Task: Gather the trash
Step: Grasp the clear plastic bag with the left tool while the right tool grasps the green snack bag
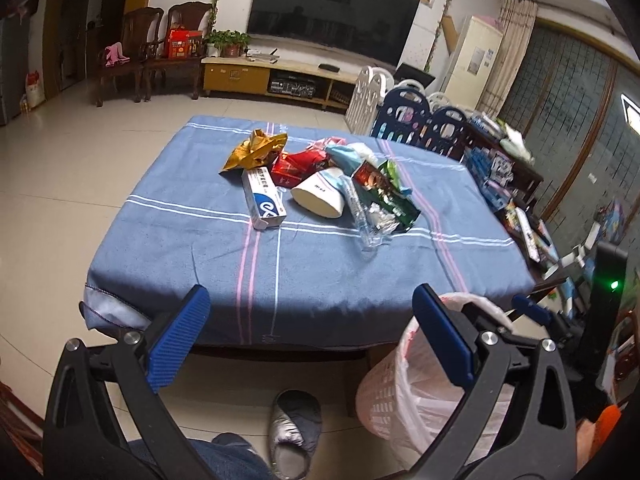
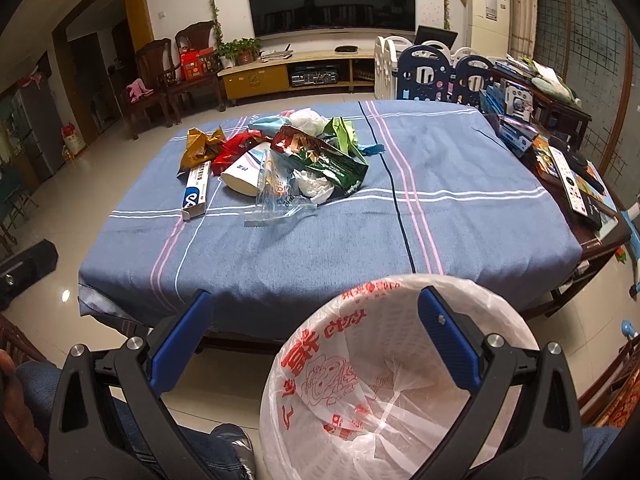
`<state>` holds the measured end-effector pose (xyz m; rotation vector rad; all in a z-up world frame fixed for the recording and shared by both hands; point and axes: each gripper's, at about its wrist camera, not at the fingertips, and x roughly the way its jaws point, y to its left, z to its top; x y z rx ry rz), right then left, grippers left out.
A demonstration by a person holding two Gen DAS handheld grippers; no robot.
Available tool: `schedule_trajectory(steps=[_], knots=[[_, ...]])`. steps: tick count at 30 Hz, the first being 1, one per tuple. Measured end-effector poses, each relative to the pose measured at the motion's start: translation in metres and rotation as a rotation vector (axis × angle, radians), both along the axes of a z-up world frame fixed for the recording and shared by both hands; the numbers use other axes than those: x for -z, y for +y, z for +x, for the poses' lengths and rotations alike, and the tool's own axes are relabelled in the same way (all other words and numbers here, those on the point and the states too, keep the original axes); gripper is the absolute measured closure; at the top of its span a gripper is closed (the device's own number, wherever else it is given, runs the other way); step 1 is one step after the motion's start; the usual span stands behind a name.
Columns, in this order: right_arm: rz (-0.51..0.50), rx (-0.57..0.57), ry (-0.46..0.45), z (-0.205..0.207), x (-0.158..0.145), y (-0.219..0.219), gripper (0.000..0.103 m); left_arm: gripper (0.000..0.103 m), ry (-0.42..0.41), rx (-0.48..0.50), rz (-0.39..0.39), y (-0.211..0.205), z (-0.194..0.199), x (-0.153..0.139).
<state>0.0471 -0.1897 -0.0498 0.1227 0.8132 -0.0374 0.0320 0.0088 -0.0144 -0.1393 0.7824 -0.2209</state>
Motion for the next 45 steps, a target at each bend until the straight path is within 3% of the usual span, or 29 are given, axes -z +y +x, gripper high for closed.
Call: schedule_trajectory(steps=[4,8,17,18,20,24,26,27,29,35,37,40,42,43,44,45], knots=[[-0.022,-0.014,-0.039,0.023,-0.01,-0.014,0.003,0.003,0.07,-0.026,-0.014,0.003,0.033,0.014],[-0.036,-0.083,-0.071,0.059,-0.016,-0.03,0.003,0.003,0.147,-0.066,0.068,-0.003,0.076,0.035],[-0.063,-0.14,-0.097,0.134,-0.01,-0.066,0.003,0.005,0.185,0.069,0.02,-0.081,0.157,0.058],[-0.055,-0.147,-0.095,0.136,-0.005,-0.07,0.003,0.008,0.21,0.082,0.004,-0.092,0.167,0.066],[-0.032,-0.155,-0.09,0.137,0.005,-0.075,0.003,0.027,0.271,0.104,-0.008,-0.11,0.186,0.081],[-0.012,-0.185,-0.054,0.144,0.023,-0.076,0.003,0.049,0.364,0.107,0.055,-0.138,0.215,0.115],[0.004,-0.202,-0.058,0.146,0.026,-0.074,0.003,0.1,0.394,0.09,0.038,-0.139,0.223,0.127],[0.007,-0.209,-0.059,0.147,0.027,-0.073,0.003,0.1,0.401,0.072,0.035,-0.138,0.223,0.127],[-0.004,-0.222,-0.059,0.15,0.03,-0.071,0.003,0.101,0.344,0.054,0.05,-0.134,0.218,0.112],[0.05,-0.218,-0.045,0.176,0.038,-0.075,0.003,0.101,0.073,0.047,0.112,-0.112,0.17,0.015],[0.015,-0.237,-0.046,0.194,0.041,-0.07,0.003,0.101,-0.045,0.023,0.19,-0.099,0.144,-0.014],[-0.065,-0.259,0.003,0.224,0.053,-0.059,0.003,0.101,-0.121,-0.027,0.216,-0.077,0.115,-0.031],[-0.024,-0.278,0.046,0.245,0.064,-0.058,0.005,0.101,-0.118,-0.066,0.182,-0.058,0.096,-0.027],[0.007,-0.274,0.068,0.253,0.069,-0.059,0.008,0.101,-0.11,-0.078,0.175,-0.049,0.09,-0.023],[0.029,-0.273,0.086,0.259,0.072,-0.06,0.021,0.101,-0.093,-0.09,0.156,-0.04,0.082,-0.019],[0.05,-0.273,0.11,0.264,0.076,-0.06,0.049,0.101,-0.084,-0.094,0.144,-0.036,0.078,-0.017]])
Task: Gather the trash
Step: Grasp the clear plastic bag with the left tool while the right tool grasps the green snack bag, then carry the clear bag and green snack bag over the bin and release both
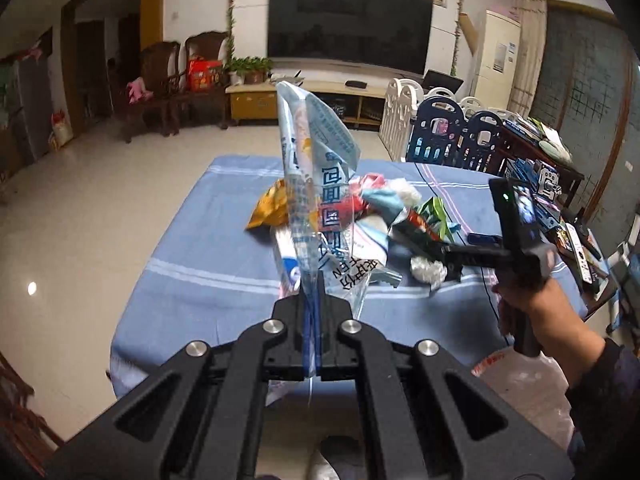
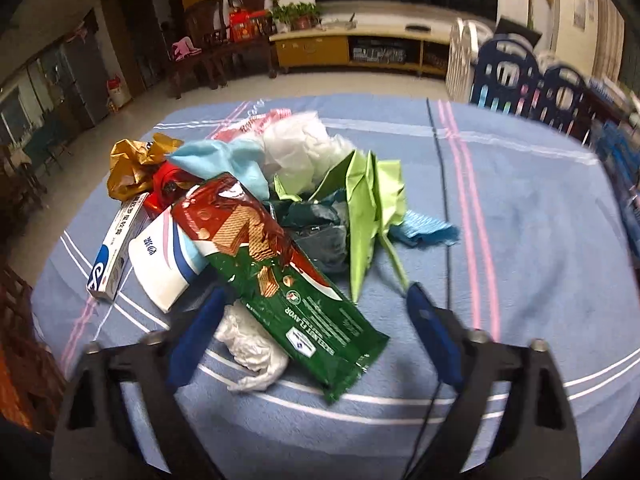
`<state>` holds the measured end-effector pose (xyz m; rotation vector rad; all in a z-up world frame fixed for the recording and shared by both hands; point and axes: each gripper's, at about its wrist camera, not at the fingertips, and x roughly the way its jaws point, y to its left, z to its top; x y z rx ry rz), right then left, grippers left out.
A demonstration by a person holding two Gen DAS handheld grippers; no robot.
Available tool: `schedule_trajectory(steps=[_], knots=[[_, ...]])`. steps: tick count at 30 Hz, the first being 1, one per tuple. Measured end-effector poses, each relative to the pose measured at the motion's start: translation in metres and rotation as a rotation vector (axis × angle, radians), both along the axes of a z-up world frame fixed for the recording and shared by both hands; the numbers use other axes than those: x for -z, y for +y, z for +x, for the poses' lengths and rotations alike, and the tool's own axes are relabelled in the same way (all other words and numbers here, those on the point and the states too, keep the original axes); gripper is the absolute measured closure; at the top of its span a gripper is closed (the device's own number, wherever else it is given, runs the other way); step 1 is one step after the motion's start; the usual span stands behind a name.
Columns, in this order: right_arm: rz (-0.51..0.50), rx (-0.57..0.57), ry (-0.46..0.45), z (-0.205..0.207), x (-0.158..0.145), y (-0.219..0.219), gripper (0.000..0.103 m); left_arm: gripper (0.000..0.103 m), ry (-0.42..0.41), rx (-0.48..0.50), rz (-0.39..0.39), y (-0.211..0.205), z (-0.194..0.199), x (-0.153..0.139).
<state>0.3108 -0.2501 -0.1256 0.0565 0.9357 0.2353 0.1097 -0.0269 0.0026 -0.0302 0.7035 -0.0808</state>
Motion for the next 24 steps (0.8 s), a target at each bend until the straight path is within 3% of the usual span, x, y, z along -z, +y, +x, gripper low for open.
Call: schedule_trajectory(steps=[1,2,4,9,17,24], knots=[[0.021,-0.002,0.032,0.002,0.004,0.0,0.064,0.101,0.001,-0.003,-0.012,0.003,-0.006,0.0],[0.045,-0.003,0.043,0.001,0.005,0.0,0.088,0.101,-0.011,-0.005,-0.01,0.004,-0.013,-0.002],[0.036,0.02,0.004,-0.013,-0.004,0.002,0.098,0.101,-0.03,0.0,-0.003,0.011,-0.03,-0.004],[0.035,0.043,-0.16,-0.09,-0.058,0.009,0.1,0.101,-0.022,0.027,-0.01,0.012,-0.037,-0.002],[0.062,0.131,-0.312,-0.231,-0.124,0.019,0.1,0.1,0.028,0.025,-0.022,0.019,-0.034,0.008],[0.122,0.216,-0.345,-0.25,-0.141,-0.013,0.1,0.099,0.013,0.029,0.013,0.02,-0.039,0.01]])
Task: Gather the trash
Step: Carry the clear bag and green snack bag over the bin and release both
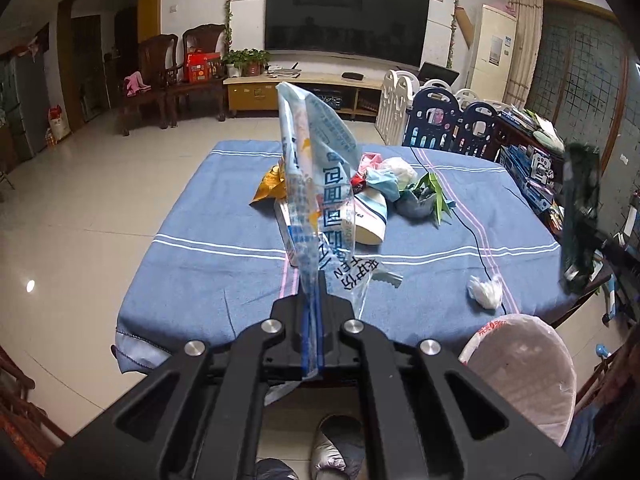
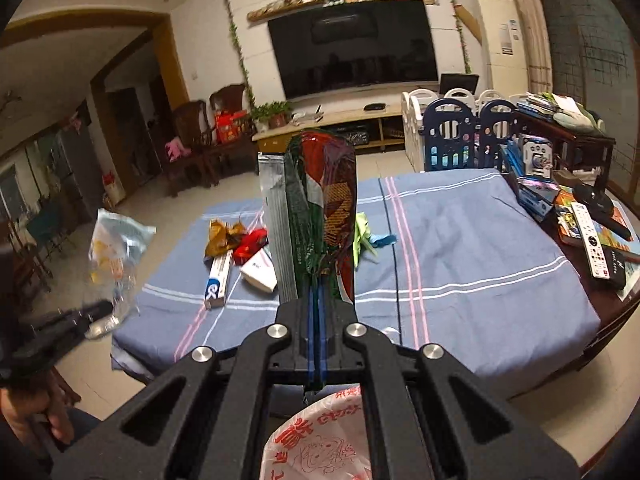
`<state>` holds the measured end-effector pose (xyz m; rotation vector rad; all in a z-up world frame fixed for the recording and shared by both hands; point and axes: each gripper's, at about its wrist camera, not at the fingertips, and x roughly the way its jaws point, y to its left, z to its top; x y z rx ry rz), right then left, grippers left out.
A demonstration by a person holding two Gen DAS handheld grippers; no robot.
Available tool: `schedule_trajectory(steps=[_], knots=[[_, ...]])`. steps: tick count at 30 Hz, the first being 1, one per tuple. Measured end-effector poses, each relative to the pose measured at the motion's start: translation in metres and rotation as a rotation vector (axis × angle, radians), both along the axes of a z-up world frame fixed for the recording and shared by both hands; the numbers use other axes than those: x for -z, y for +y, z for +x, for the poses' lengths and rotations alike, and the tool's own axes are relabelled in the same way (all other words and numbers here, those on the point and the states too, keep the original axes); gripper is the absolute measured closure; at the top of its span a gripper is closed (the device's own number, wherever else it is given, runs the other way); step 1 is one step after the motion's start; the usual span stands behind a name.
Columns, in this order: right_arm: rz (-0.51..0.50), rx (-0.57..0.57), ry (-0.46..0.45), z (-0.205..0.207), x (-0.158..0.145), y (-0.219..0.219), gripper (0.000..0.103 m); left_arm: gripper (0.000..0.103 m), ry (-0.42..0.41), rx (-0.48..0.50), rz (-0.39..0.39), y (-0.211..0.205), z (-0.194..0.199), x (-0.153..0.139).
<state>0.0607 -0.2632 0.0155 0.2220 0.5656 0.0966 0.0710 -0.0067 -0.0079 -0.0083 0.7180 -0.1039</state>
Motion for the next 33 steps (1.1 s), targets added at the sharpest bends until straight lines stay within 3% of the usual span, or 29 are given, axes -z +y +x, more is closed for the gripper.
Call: schedule_trajectory(steps=[5,14,24,33], knots=[[0.026,0.023,-0.002,-0.015,-0.014,-0.015,0.1,0.099,-0.013,0.039,-0.02,-0.002,-0.007,0.001],[-0.048,-0.009,0.035,-0.042,-0.017,0.015,0.1,0.099,-0.012,0.053,-0.039,-0.005,-0.018,0.004],[-0.101,-0.065,0.013,-0.053,-0.022,0.043,0.1,0.099,-0.097,0.063,-0.053,-0.001,-0.072,-0.001],[-0.11,-0.096,0.017,-0.054,-0.021,0.056,0.1,0.099,-0.087,0.061,-0.038,-0.004,-0.067,0.0]])
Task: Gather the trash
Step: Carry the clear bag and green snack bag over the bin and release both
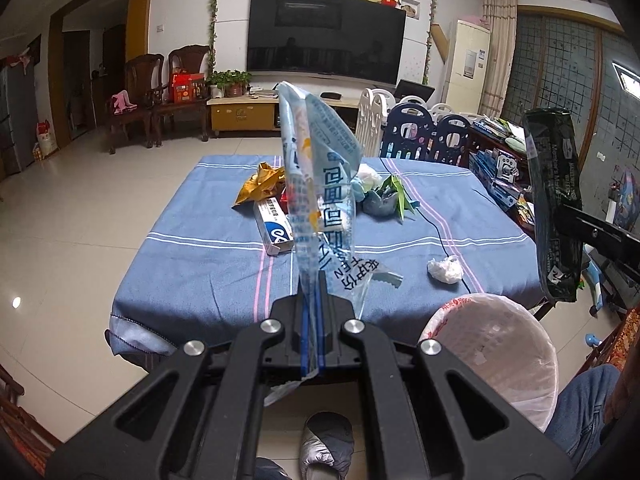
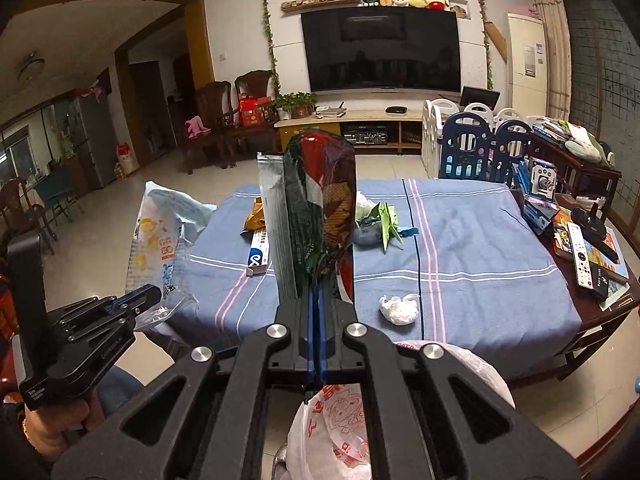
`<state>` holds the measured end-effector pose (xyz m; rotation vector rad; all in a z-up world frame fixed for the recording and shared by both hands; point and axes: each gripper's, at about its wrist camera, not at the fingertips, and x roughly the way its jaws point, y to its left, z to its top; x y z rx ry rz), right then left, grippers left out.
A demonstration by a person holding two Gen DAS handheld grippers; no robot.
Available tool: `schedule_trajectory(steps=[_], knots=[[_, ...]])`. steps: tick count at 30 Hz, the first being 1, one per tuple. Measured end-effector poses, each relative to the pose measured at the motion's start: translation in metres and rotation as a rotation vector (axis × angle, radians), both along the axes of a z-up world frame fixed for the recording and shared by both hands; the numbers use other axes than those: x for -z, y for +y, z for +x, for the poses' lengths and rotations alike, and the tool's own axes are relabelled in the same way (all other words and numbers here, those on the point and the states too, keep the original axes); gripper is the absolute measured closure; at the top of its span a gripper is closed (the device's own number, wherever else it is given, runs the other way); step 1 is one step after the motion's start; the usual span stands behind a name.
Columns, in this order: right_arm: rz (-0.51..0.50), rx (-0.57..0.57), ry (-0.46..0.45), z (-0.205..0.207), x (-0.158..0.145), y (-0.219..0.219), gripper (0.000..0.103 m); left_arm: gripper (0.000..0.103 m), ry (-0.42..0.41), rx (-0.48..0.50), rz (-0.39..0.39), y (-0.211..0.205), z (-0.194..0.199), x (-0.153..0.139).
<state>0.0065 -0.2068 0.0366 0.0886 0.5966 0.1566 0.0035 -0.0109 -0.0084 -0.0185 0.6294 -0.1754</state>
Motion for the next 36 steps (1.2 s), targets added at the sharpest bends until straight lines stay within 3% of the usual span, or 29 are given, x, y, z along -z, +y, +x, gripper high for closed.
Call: schedule_trajectory(steps=[23,26,30,36], knots=[[0.008,0.006,0.016,-0.009,0.005,0.005,0.1,0.099,0.009,0.031,0.015,-0.008,0.0,0.003],[0.006,0.022,0.031,-0.012,0.01,0.0,0.1,0.099,0.032,0.111,0.002,-0.025,0.002,0.008],[-0.004,0.062,0.053,-0.022,0.02,-0.014,0.1,0.099,0.133,0.267,-0.042,-0.065,0.009,0.028],[-0.002,0.155,0.106,-0.037,0.043,-0.053,0.1,0.099,0.246,0.45,-0.043,-0.13,0.006,0.057]])
